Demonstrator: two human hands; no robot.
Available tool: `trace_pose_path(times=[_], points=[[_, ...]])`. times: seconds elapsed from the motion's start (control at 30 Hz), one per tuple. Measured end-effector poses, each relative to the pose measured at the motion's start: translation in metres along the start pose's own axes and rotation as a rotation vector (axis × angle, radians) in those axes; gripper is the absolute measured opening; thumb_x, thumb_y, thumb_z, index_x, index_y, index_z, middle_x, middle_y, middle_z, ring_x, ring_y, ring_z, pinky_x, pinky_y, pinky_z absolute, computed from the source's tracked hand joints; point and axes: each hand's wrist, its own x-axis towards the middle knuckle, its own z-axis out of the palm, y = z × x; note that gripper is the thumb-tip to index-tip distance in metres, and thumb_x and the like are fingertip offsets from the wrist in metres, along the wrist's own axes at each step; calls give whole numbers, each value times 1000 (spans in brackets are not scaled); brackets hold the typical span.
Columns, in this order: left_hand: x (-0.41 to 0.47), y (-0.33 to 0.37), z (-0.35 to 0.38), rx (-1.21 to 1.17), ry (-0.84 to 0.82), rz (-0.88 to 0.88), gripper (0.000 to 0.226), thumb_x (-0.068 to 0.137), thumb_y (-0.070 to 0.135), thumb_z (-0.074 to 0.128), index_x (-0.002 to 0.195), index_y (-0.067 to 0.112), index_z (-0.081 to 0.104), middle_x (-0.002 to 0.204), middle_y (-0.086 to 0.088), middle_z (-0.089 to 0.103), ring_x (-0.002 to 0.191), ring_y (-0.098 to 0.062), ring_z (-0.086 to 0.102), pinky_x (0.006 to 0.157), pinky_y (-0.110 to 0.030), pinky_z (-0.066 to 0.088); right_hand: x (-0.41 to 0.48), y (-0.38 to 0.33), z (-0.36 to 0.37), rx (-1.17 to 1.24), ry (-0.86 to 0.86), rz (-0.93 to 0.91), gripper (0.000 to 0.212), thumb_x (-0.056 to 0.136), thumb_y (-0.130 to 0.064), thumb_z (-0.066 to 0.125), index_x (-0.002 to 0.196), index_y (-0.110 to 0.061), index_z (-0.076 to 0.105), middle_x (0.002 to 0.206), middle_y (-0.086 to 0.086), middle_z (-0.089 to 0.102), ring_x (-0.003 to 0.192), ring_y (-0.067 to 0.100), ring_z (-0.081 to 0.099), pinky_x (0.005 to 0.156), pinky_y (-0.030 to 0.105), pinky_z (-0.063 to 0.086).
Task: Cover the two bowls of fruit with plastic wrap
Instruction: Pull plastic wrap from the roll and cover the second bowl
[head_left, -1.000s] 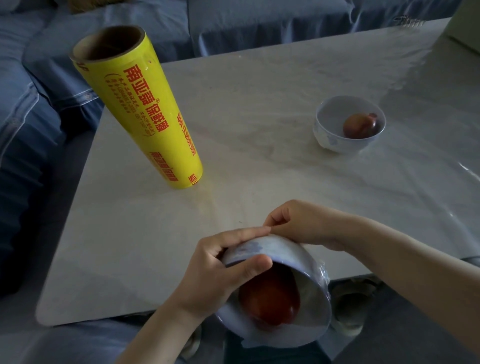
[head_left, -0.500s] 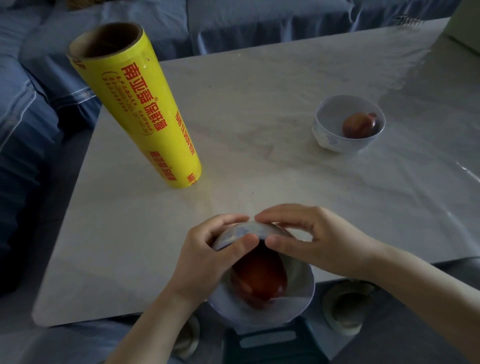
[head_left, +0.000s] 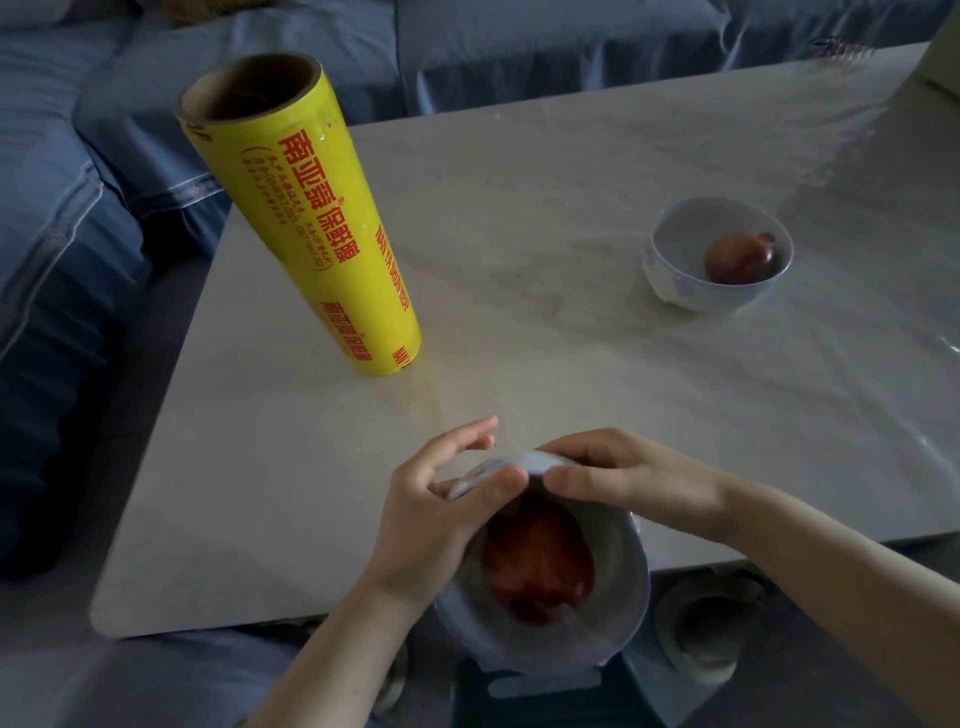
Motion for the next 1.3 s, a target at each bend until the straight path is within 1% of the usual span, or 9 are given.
trace_pose_path(times=[0.1, 0.23, 0.4, 0.53, 0.73, 0.83, 1.03, 1.17, 1.3], points=[[8, 5, 2, -108, 117, 10, 31, 55, 43, 83, 83, 31, 74, 89, 10, 74, 85, -5, 67, 70, -15, 51, -8, 6, -12, 151, 112, -58, 68, 61, -61, 65, 108, -11, 68, 107, 13, 70, 101, 26, 64, 88, 33, 51], [19, 16, 2, -354, 241, -77, 38, 63, 43, 64, 85, 13, 72, 86, -7, 71, 81, -16, 65, 73, -29, 53, -15, 13, -20, 374, 132, -112, 81, 53, -66, 73, 109, -7, 67, 113, 17, 67, 102, 24, 65, 80, 23, 53], [22, 17, -2, -352, 82, -189, 50, 77, 55, 57, 108, 17, 68, 110, -8, 71, 106, -21, 65, 97, -43, 47, -9, 8, -13, 415, 340, -120, 30, 76, -36, 65, 86, -10, 73, 72, 3, 71, 67, 10, 65, 60, 17, 52], [22, 24, -10, -221, -164, -250, 40, 90, 43, 40, 86, 21, 74, 89, 2, 76, 85, -7, 70, 75, -27, 50, -6, 7, -7, 380, 519, -80, 31, 85, -22, 55, 59, -14, 69, 46, -4, 58, 42, 5, 51, 42, 15, 40], [28, 32, -2, -45, -98, -99, 64, 73, 67, 51, 102, 13, 69, 104, -13, 71, 103, -28, 65, 97, -50, 47, -12, 10, 2, 164, 628, -213, 46, 77, -37, 60, 68, 9, 59, 52, 12, 41, 54, 11, 41, 49, 22, 32], [26, 32, 2, -75, -69, -36, 64, 71, 64, 52, 99, 9, 68, 105, -20, 68, 104, -34, 63, 96, -54, 46, -21, 3, -1, 132, 618, -279, 35, 71, -38, 60, 75, -6, 72, 59, 1, 60, 61, 6, 52, 53, 21, 41], [21, 26, 5, -137, -92, 13, 63, 70, 52, 53, 97, -3, 64, 102, -27, 66, 102, -33, 63, 96, -46, 47, -27, -3, -10, 148, 521, -234, 19, 71, -34, 70, 89, -29, 72, 83, -2, 76, 77, 12, 71, 70, 23, 57], [14, 23, 10, -71, 30, 109, 32, 78, 37, 50, 75, 11, 68, 74, 3, 67, 76, -8, 59, 68, -18, 49, -28, -13, -19, 189, 349, -94, 39, 71, -40, 72, 102, -17, 68, 92, 1, 75, 85, 15, 70, 76, 24, 56], [9, 22, 8, 4, 69, 125, 21, 73, 39, 56, 80, 27, 71, 76, 18, 71, 76, 4, 63, 65, -8, 47, -16, -33, -23, 113, 317, 4, 56, 60, -55, 59, 89, -9, 70, 82, 3, 67, 80, 14, 61, 79, 29, 50]])
